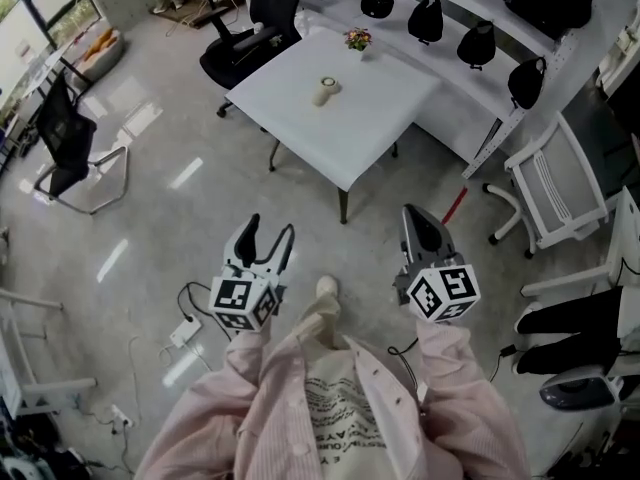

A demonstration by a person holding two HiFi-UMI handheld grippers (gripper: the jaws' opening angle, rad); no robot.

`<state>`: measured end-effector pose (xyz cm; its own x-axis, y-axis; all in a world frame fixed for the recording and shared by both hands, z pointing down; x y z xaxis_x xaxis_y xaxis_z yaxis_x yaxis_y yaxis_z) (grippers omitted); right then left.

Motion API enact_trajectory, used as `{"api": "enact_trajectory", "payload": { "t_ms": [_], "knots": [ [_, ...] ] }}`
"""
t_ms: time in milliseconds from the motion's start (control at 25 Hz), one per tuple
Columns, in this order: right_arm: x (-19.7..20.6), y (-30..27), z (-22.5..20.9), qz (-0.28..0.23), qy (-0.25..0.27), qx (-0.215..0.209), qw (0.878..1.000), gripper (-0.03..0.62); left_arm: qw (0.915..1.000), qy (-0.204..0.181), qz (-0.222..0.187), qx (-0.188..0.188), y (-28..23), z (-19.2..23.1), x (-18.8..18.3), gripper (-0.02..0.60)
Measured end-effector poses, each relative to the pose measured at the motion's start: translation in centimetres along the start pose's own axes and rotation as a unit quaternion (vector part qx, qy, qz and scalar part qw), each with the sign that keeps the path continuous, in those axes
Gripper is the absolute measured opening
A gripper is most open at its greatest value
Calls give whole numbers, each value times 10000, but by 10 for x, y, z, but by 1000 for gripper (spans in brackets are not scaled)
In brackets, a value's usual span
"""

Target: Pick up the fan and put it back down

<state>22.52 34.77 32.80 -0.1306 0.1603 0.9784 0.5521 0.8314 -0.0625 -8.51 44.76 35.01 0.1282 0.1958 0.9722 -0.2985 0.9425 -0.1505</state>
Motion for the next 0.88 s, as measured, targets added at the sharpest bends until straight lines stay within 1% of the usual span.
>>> {"api": "enact_trajectory", "payload": {
  "t_ms": [200, 360, 520, 720, 880],
  "knots": [
    [-3, -56, -18, 116, 70, 93, 9999, -2, 9999, 81, 139, 54, -55, 36, -10, 259],
    [-2, -99, -32, 179, 48, 227, 9996, -2, 9995, 77, 262, 181, -101, 65, -17, 259],
    [1, -131, -40, 290, 23, 316, 9991, -2, 9988, 162, 342, 325, -139, 89, -21, 258],
    [4, -158, -51, 357, 15, 403, 9985, -2, 9980, 201, 387, 463, -174, 107, -21, 258],
    [7, -173, -55, 431, -71, 378, 9983, -2, 9973, 188, 464, 527, -188, 113, -22, 258]
  ]
}}
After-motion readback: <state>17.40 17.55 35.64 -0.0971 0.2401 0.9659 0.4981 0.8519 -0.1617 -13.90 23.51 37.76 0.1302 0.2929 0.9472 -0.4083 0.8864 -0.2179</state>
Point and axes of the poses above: the fingertips, and each gripper's own axes: y backward along the fingers, z to its left, x out of its underside, the point moved 10 cm from there along y, backward along the fingers, and after that the axes turned 8 degrees about x, right-handed, at the moved point
